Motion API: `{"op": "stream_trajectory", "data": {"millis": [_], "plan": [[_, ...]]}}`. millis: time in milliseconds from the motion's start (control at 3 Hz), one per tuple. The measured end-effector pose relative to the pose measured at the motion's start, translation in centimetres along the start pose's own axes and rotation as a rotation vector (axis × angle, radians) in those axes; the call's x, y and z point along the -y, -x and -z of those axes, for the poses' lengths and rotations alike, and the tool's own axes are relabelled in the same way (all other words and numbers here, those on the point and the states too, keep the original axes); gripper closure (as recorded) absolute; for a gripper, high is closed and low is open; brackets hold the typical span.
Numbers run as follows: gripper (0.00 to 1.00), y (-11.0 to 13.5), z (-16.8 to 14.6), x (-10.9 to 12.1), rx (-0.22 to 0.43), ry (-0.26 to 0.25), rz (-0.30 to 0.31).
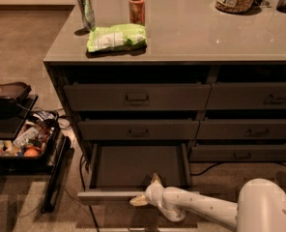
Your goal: Close bottom drawer
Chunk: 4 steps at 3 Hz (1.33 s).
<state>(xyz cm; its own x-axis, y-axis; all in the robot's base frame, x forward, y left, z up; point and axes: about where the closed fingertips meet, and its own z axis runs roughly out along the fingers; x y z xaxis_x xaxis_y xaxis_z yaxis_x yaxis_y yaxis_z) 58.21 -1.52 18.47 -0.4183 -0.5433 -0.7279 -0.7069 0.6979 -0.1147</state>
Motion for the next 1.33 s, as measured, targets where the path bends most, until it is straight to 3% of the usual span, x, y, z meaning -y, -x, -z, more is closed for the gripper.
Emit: {"op": "stream_trajectory", "data": {"millis": [333,1333], "plan": [[0.0,0.2,-0.1,0.1,0.005,-0.009,0.002],[0.0,1.8,-5.5,0.9,0.01,-0.046,0.064]]}}
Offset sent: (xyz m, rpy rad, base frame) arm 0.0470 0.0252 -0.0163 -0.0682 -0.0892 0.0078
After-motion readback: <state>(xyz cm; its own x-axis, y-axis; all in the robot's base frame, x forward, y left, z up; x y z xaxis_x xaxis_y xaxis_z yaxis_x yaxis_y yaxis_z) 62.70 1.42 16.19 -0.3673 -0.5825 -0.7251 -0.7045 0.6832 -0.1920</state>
